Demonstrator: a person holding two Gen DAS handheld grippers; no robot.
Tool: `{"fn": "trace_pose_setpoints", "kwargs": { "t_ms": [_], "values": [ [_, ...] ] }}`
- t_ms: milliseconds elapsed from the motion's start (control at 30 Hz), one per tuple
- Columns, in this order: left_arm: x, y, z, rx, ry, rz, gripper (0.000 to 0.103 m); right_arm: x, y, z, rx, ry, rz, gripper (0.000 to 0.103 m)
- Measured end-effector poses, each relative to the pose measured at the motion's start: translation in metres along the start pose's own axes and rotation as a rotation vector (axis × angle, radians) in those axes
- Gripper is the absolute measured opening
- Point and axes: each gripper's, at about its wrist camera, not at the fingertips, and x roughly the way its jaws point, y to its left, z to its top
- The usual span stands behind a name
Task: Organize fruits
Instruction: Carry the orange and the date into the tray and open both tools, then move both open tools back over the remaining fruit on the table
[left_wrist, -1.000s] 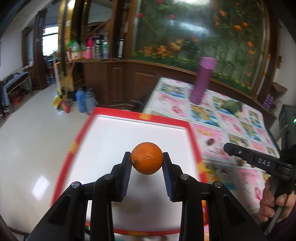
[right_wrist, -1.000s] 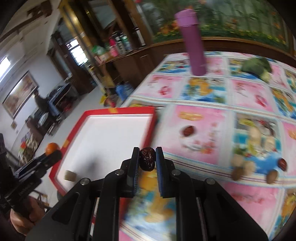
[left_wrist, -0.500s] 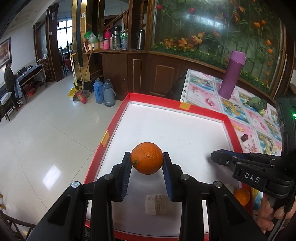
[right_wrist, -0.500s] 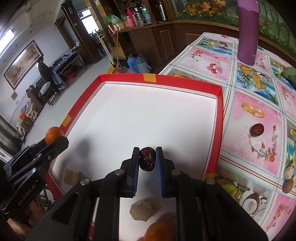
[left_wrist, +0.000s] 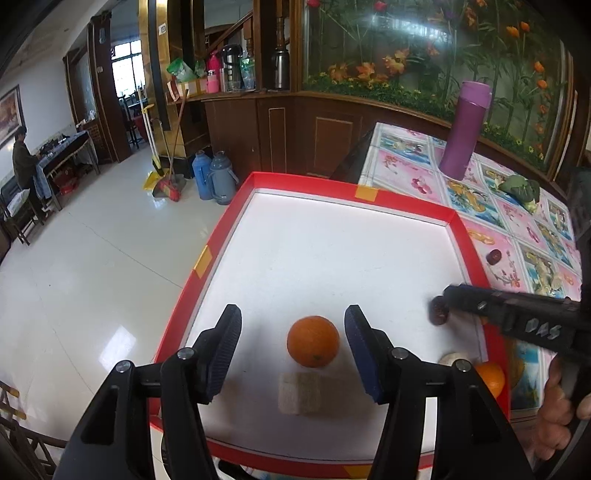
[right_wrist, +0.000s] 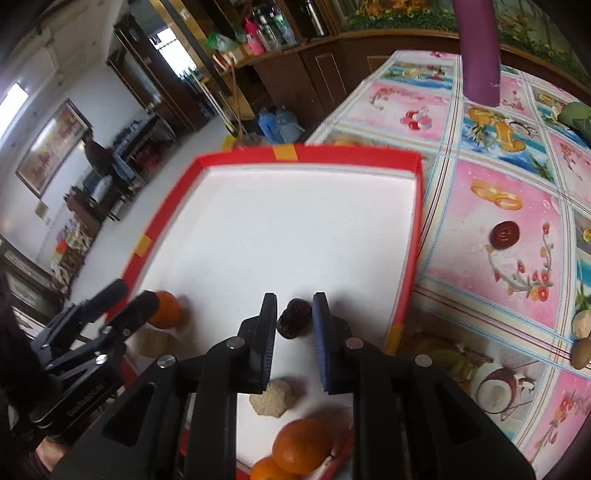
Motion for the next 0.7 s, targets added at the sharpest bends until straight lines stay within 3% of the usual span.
{"fn": "trace_pose_setpoints", "kwargs": {
  "t_ms": [133,267,433,700],
  "values": [
    [-0.007,-0.016,0.0,0.042,-0.005,0.002,0.06,-0.035,-0.022,-0.003,0.006,-0.09,-0.001,0.022],
    [-0.015,-0.039,0.001,0.089,-0.014,-0.014,0.06,-0.063,-0.055,-0.017,0.031,-0.12,-0.04,0.023],
    [-0.026,-0.082,0.004,0.179,-0.026,-0.08,0.06,-0.101,-0.102,-0.047,0.056,-0.153,-0.127,0.023],
    [-0.037,-0.167,0.001,0.326,-0.01,-0.247,0.06,-0.155,-0.176,-0.093,0.112,-0.166,-0.298,0.023]
  ]
}}
